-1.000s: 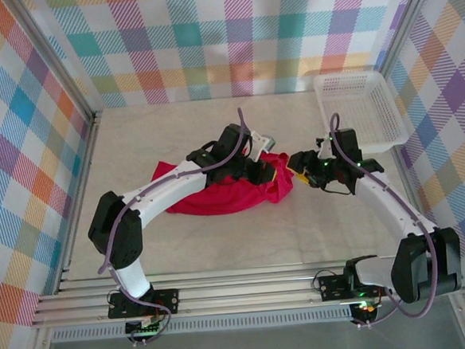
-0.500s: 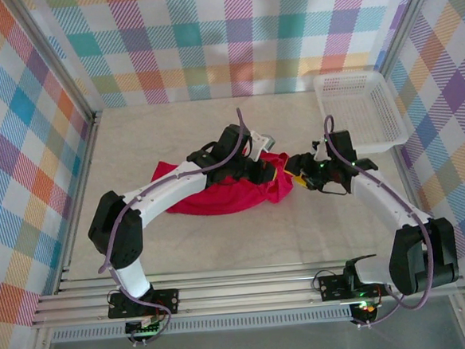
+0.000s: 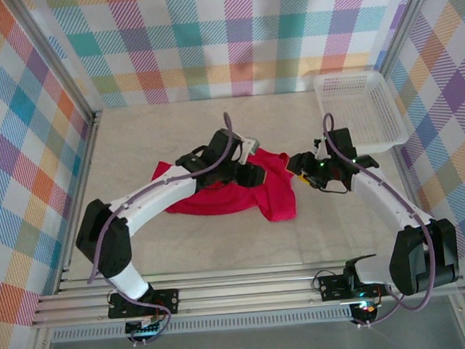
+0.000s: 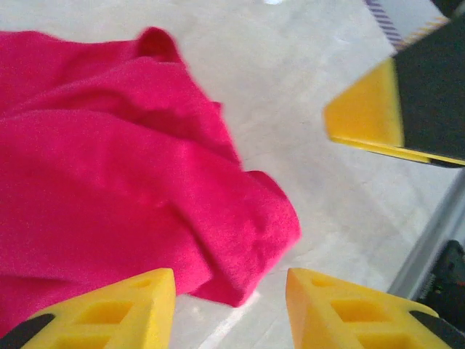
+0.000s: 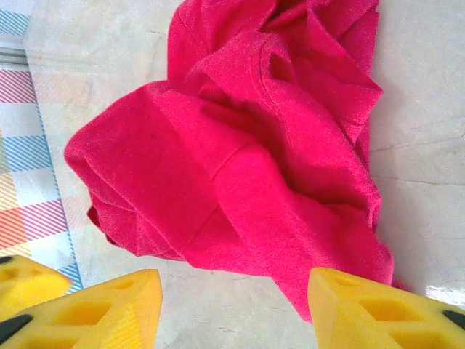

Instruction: Fold the inside-out t-shirt

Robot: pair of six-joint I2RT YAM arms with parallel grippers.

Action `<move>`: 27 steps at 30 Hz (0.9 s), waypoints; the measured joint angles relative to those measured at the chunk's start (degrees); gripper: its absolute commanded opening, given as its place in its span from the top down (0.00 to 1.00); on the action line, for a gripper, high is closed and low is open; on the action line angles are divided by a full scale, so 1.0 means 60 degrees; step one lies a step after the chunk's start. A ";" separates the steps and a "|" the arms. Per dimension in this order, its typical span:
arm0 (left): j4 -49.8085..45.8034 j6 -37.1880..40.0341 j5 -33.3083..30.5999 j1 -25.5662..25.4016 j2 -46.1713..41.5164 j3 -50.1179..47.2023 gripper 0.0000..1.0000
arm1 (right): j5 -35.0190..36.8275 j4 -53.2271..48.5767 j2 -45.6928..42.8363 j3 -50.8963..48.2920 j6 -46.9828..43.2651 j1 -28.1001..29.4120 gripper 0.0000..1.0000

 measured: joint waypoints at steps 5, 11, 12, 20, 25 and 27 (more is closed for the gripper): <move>-0.0087 -0.0543 -0.0765 0.1191 -0.0998 -0.1093 0.55 | 0.0696 -0.0619 -0.0022 0.0117 -0.0419 0.0484 0.26; -0.0266 -0.1228 -0.1384 0.2918 -0.1978 -0.2754 0.48 | 0.1271 -0.1257 -0.0419 -0.0342 -0.0834 0.0707 0.21; -0.0266 -0.1351 -0.1399 0.3228 -0.2153 -0.3031 0.47 | 0.1319 -0.1279 -0.0466 -0.0550 -0.0871 0.0707 0.20; -0.0153 -0.1953 -0.1319 0.4798 -0.2350 -0.3996 0.47 | 0.1308 -0.1151 -0.0200 -0.1829 -0.0900 0.0903 0.20; -0.0146 -0.2011 -0.1450 0.5220 -0.1789 -0.4131 0.48 | 0.1260 -0.0816 0.0193 -0.2106 -0.0900 0.1082 0.20; -0.0153 -0.2014 -0.1555 0.5333 -0.1654 -0.4277 0.48 | 0.1235 -0.0736 0.0222 -0.2237 -0.0900 0.1082 0.20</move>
